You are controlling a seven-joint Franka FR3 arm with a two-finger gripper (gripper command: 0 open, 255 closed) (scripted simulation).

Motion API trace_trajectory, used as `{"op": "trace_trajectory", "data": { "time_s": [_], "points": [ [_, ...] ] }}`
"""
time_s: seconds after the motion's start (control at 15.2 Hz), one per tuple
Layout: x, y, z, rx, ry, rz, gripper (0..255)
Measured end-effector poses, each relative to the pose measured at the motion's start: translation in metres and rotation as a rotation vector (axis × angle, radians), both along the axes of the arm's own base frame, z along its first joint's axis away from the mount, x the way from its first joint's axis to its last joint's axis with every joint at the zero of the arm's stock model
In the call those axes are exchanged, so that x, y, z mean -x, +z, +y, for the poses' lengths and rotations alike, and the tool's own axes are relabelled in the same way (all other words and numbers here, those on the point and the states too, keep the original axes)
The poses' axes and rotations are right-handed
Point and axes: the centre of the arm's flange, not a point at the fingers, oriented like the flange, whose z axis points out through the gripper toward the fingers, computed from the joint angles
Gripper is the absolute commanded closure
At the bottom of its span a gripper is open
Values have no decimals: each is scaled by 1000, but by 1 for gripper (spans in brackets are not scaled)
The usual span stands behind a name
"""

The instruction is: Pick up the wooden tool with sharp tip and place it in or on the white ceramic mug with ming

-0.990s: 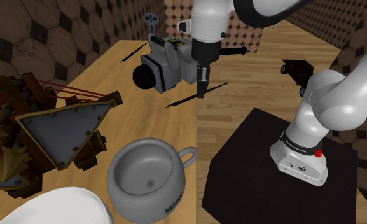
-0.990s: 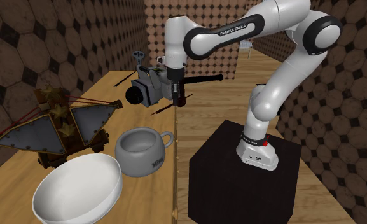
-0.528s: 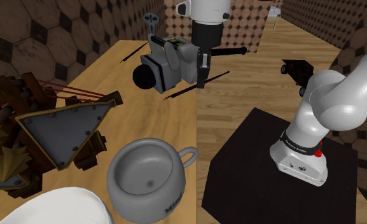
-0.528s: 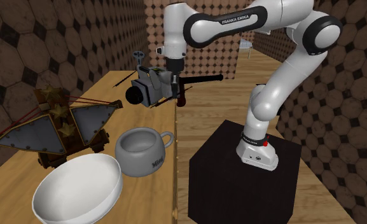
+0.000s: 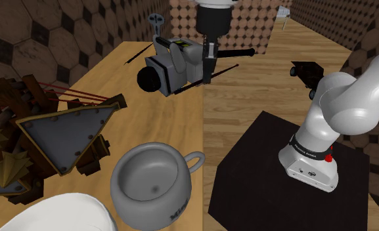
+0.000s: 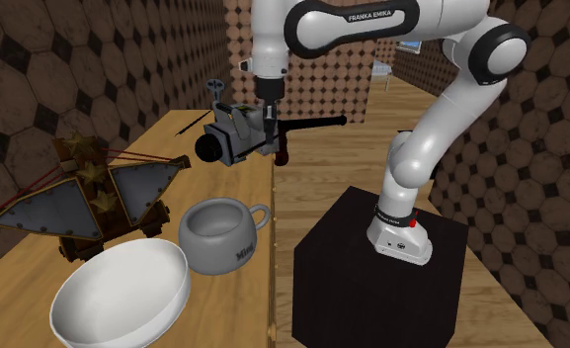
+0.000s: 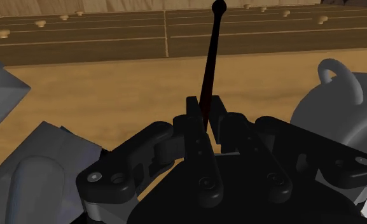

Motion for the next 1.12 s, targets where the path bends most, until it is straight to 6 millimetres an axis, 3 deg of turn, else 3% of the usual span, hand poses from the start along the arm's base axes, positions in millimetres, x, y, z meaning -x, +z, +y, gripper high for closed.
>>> {"op": "trace_trajectory", "data": {
  "time_s": [1.12],
  "points": [
    [83, -1, 207, 2, 3, 0, 255]
  ]
}}
